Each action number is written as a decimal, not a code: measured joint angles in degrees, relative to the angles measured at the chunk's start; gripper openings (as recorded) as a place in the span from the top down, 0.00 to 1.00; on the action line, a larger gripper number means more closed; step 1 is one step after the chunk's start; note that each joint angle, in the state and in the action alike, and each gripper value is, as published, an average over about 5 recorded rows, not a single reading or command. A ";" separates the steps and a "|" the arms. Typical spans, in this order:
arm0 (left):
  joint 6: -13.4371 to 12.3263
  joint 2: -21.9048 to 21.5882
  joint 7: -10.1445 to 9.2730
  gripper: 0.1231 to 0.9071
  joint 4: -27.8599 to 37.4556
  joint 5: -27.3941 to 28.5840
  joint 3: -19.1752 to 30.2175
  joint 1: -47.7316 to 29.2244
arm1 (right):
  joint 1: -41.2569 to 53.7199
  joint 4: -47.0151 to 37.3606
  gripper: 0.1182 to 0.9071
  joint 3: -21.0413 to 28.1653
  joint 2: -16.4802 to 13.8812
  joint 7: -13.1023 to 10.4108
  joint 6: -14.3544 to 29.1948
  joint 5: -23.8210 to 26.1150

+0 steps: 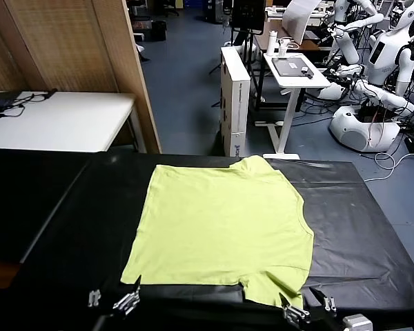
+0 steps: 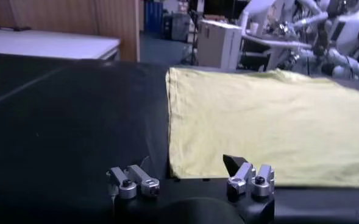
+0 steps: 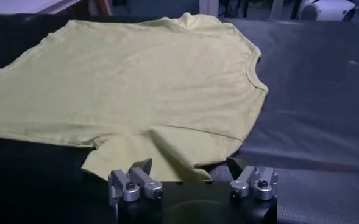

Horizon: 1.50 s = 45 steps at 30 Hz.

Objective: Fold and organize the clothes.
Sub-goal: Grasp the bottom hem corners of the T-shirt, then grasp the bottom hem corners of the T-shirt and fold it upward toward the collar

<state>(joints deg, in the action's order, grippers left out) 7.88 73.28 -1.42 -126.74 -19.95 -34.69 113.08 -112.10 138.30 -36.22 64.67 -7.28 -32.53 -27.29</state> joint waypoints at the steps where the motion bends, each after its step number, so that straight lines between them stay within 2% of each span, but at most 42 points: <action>1: 0.00 0.01 0.00 0.00 0.04 -0.01 0.02 0.00 | 0.07 -0.03 0.09 0.07 0.03 0.00 0.00 0.03; 2: 0.00 0.02 0.00 0.00 0.06 -0.02 0.03 0.00 | 0.14 -0.08 0.12 0.12 0.06 0.00 0.00 0.07; 7: 0.16 0.05 -0.10 0.00 0.15 -0.12 0.10 -0.12 | 0.45 -0.68 0.40 0.55 0.25 0.05 0.00 0.49; 10: 0.30 0.02 -0.23 0.06 0.19 -0.15 0.08 -0.15 | 0.55 -1.08 0.61 0.74 0.33 0.08 0.01 0.59; 12: 0.35 0.01 -0.30 0.19 0.26 -0.18 0.07 -0.13 | 0.61 -1.29 0.78 0.89 0.40 0.11 0.04 0.70; 15: 0.34 -0.03 -0.32 0.42 0.39 -0.27 0.04 -0.11 | 0.64 -1.50 0.94 1.17 0.48 0.19 0.16 0.92; 21: 0.13 -0.13 -0.20 0.88 0.45 -0.47 0.04 -0.15 | 0.53 -1.68 0.97 1.51 0.51 0.25 0.57 1.37; 24: 0.08 -0.20 -0.12 0.97 0.45 -0.49 0.13 -0.11 | 0.03 -1.21 0.97 1.38 0.43 0.04 0.60 1.40; 31: 0.02 -0.24 -0.37 0.97 -0.04 -0.45 0.24 0.56 | -3.15 1.32 0.97 -0.04 0.33 -1.58 -0.24 1.32; 37: -0.23 -0.73 -1.22 0.97 -1.88 -0.25 -0.60 2.66 | -6.54 4.03 0.97 -0.88 0.83 -1.78 -0.23 0.90; 45: -1.83 -0.15 -1.17 0.97 -4.72 -2.34 -1.24 5.08 | -4.46 4.24 0.97 -2.21 0.34 -2.73 -0.79 -2.52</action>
<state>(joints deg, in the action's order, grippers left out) 6.05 73.13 -2.59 -131.46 -22.29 -35.93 118.15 -116.56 142.54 -38.43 65.01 -10.01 -33.32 -29.81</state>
